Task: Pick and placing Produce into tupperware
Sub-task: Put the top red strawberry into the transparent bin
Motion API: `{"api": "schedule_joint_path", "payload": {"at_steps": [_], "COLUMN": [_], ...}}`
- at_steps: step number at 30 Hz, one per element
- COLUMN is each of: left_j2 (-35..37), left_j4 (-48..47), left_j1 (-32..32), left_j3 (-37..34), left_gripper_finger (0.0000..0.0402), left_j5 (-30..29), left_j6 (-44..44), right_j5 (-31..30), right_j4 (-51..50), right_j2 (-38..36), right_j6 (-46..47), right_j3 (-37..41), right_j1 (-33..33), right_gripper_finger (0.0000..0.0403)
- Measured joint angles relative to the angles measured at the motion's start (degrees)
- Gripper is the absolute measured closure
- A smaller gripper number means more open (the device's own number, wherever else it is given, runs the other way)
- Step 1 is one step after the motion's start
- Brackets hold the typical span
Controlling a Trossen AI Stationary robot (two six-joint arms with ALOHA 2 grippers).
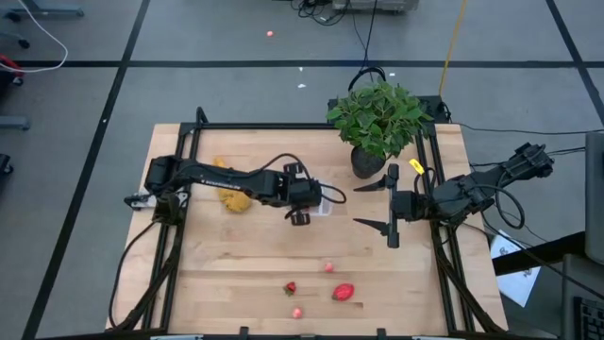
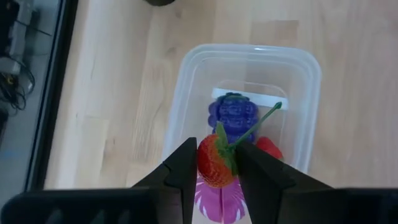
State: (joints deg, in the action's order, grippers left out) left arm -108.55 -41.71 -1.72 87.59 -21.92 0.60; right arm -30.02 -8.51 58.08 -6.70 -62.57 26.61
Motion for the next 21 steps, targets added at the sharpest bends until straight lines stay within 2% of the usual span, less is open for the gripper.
{"api": "schedule_joint_path", "payload": {"at_steps": [11,21], "left_j2": [-5.33,-6.24], "left_j4": [1.33,1.41], "left_j1": [0.82,3.87], "left_j3": [-0.04,-0.74], "left_gripper_finger": [0.0298,0.0298], "left_j5": [1.09,1.43], "left_j6": [-1.92,-0.13], "right_j5": [0.07,0.08], "right_j4": [-1.64,-2.15], "right_j2": [0.0,0.0], "right_j6": [1.72,1.77], "right_j3": [0.0,0.0], "right_j1": [0.13,0.13], "right_gripper_finger": [0.0094,0.0094]}}
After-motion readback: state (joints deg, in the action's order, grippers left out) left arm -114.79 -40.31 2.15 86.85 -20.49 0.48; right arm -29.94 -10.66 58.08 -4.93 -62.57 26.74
